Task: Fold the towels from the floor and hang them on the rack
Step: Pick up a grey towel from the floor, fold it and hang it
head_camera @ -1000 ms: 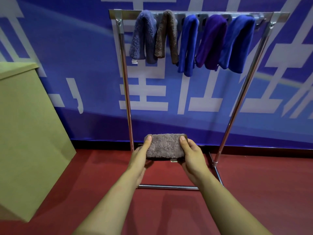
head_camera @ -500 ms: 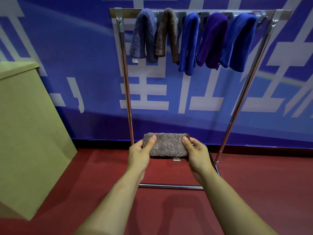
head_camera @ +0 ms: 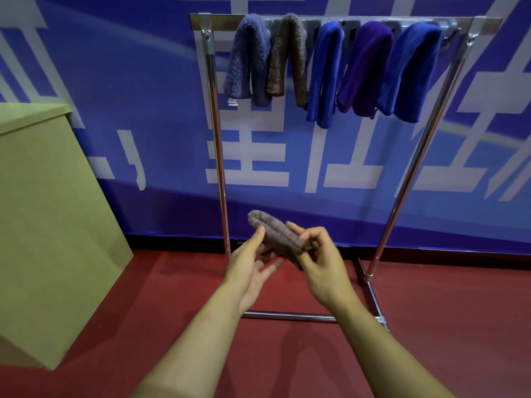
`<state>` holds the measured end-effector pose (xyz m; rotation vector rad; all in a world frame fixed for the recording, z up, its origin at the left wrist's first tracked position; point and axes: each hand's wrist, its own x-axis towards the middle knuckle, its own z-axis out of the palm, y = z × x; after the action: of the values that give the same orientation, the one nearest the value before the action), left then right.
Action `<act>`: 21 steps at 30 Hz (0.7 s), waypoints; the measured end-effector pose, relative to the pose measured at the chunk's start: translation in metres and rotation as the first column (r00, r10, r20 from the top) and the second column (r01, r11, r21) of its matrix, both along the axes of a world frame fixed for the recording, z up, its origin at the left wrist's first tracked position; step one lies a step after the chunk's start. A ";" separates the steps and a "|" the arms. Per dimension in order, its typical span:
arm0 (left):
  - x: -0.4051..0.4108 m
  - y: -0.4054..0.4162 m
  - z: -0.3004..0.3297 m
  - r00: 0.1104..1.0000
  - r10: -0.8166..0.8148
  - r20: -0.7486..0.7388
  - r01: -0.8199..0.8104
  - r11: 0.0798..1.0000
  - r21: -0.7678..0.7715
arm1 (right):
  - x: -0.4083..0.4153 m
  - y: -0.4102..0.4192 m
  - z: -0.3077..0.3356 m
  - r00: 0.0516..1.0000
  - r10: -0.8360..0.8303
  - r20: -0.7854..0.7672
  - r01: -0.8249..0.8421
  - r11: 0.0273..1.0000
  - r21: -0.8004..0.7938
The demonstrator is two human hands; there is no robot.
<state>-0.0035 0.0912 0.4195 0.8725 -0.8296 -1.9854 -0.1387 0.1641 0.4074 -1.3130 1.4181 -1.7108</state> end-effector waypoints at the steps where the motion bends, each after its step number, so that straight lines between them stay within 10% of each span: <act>1: 0.000 0.001 0.002 1.000 -0.008 -0.030 0.008 1.000 -0.011 | 0.002 0.000 -0.002 0.997 0.033 -0.064 -0.032 0.999 0.026; 9: -0.002 0.007 -0.004 0.995 0.052 0.089 -0.030 0.973 -0.230 | 0.008 0.004 -0.005 0.985 0.171 -0.026 -0.166 0.978 0.125; 13: -0.009 0.015 -0.007 0.980 0.118 0.157 -0.063 0.946 -0.317 | 0.009 0.000 -0.003 0.992 0.001 0.129 -0.022 0.986 0.163; 21: -0.022 0.036 0.003 0.962 0.162 0.221 -0.024 0.854 -0.520 | 0.008 0.010 0.009 0.994 -0.102 -0.038 0.107 0.983 0.149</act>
<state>-0.0254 0.1271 0.4220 0.8350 -1.3633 -1.4651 -0.1305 0.1745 0.4168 -1.2063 1.6260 -1.6202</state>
